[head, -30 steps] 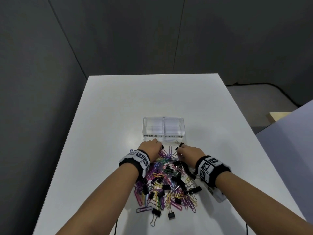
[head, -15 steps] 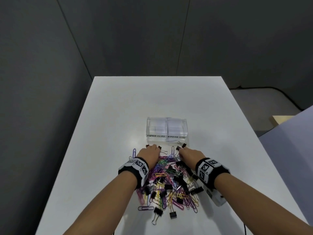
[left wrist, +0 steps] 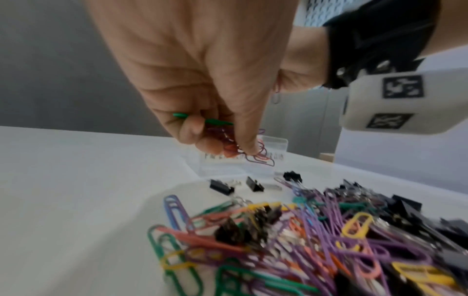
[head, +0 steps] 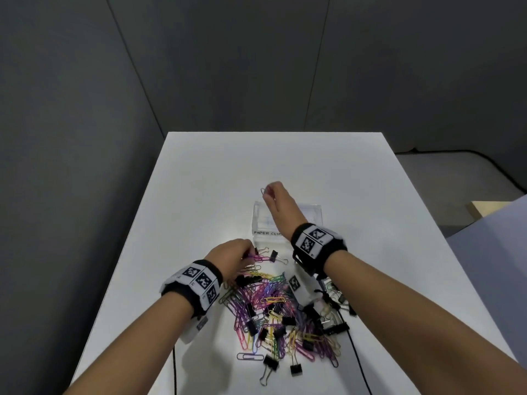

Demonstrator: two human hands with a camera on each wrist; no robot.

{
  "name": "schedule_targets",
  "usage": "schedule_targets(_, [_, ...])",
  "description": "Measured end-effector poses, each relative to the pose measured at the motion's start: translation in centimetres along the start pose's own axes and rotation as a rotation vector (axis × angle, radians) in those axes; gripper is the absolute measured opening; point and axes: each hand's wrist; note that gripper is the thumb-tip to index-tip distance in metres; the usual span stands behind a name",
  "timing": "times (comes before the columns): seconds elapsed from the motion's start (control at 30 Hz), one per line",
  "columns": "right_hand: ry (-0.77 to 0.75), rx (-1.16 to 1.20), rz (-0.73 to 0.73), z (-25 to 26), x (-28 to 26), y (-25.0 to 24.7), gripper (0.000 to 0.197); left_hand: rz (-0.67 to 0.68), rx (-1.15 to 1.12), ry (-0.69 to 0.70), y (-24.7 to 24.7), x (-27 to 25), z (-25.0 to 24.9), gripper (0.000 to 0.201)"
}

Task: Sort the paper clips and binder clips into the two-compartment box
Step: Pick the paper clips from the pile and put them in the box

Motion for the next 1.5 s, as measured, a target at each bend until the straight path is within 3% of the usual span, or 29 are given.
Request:
schedule_targets(0.17, [0.028, 0.009, 0.008, -0.9, 2.4, 2.0, 0.008, -0.052, -0.019, -0.009, -1.5, -0.2, 1.0, 0.013])
schedule_targets(0.23, [0.064, -0.115, 0.114, -2.1, 2.5, 2.2, 0.008, -0.080, -0.035, -0.009, -2.3, 0.0, 1.2, 0.009])
schedule_targets(0.37, [0.080, -0.249, 0.282, -3.7, 1.4, 1.3, 0.029, -0.154, -0.070, -0.029, -4.0, 1.2, 1.0, 0.014])
schedule_targets(0.53, [-0.017, -0.271, 0.135, -4.0, 0.0, -1.5, 0.025, -0.197, -0.034, -0.013, -6.0, 4.2, -0.8, 0.018])
schedule_targets(0.73, [0.000, -0.439, 0.212, -6.5, -4.1, -3.6, 0.020, -0.079, 0.184, 0.056, -5.0, 8.5, -3.4, 0.021])
schedule_targets(0.87, [-0.005, -0.576, 0.369, -8.2, -6.2, -3.8, 0.025, 0.032, 0.330, 0.101, -3.8, 9.4, -3.9, 0.025])
schedule_targets(0.97, [-0.049, -0.664, 0.454, -8.9, -7.0, -3.7, 0.031, 0.041, 0.421, 0.150, -3.6, 9.3, -3.7, 0.031])
schedule_targets(1.1, [-0.170, -0.778, 0.495, -9.5, -7.3, -3.2, 0.035, -0.107, 0.450, 0.308, -3.0, 7.4, -4.2, 0.030])
schedule_targets(1.2, [-0.197, -0.855, 0.538, -9.8, -7.4, -2.9, 0.033, 0.020, 0.399, 0.417, -0.7, 5.0, -4.6, 0.029])
schedule_targets(1.33, [-0.229, -0.960, 0.544, -9.6, -7.8, -2.6, 0.031, 0.164, 0.428, 0.388, 3.0, 3.0, -4.1, 0.040])
schedule_targets(1.5, [-0.189, -1.017, 0.485, -10.9, -8.3, -2.4, 0.036, 0.136, 0.311, 0.261, 4.8, 2.0, -3.3, 0.037])
Point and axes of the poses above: each hand's wrist, its own x-axis towards the middle knuckle, its own y-axis out of the palm, z = x × y, and after that the axes turned 3 degrees about -z, right-handed
